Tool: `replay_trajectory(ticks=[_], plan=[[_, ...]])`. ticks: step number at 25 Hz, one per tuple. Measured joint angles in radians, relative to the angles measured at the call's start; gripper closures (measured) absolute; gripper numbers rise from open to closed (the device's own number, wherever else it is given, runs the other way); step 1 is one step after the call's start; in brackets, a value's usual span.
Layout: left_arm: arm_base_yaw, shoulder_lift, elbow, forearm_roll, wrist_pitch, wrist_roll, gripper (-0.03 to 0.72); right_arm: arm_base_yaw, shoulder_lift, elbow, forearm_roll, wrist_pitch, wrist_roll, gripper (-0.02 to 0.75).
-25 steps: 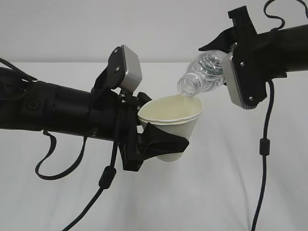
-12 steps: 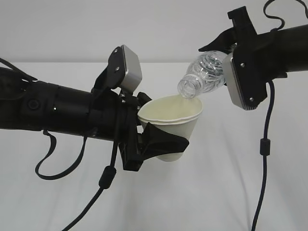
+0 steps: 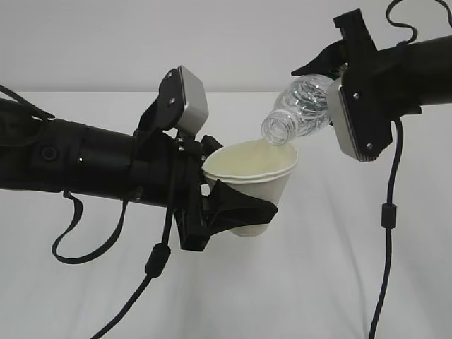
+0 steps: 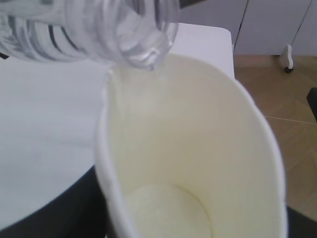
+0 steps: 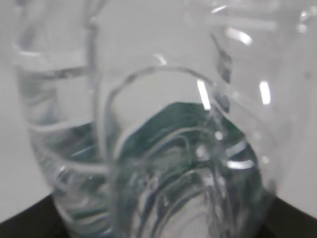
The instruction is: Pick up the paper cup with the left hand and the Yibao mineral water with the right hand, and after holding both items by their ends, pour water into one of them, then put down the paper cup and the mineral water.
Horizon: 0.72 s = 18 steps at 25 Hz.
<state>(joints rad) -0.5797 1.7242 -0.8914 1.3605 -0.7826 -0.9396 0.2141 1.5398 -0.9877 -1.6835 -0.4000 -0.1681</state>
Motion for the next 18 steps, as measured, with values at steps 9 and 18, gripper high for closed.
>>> replay_trajectory(ticks=[9,18], plan=[[0.0,0.0,0.0,0.0,0.0,0.0,0.267,0.0,0.0,-0.013,-0.008,0.0,-0.003,0.276],[0.0,0.0,0.0,0.0,0.011,0.0,0.267,0.0,0.0,-0.014,-0.023,0.0,-0.002,0.276]])
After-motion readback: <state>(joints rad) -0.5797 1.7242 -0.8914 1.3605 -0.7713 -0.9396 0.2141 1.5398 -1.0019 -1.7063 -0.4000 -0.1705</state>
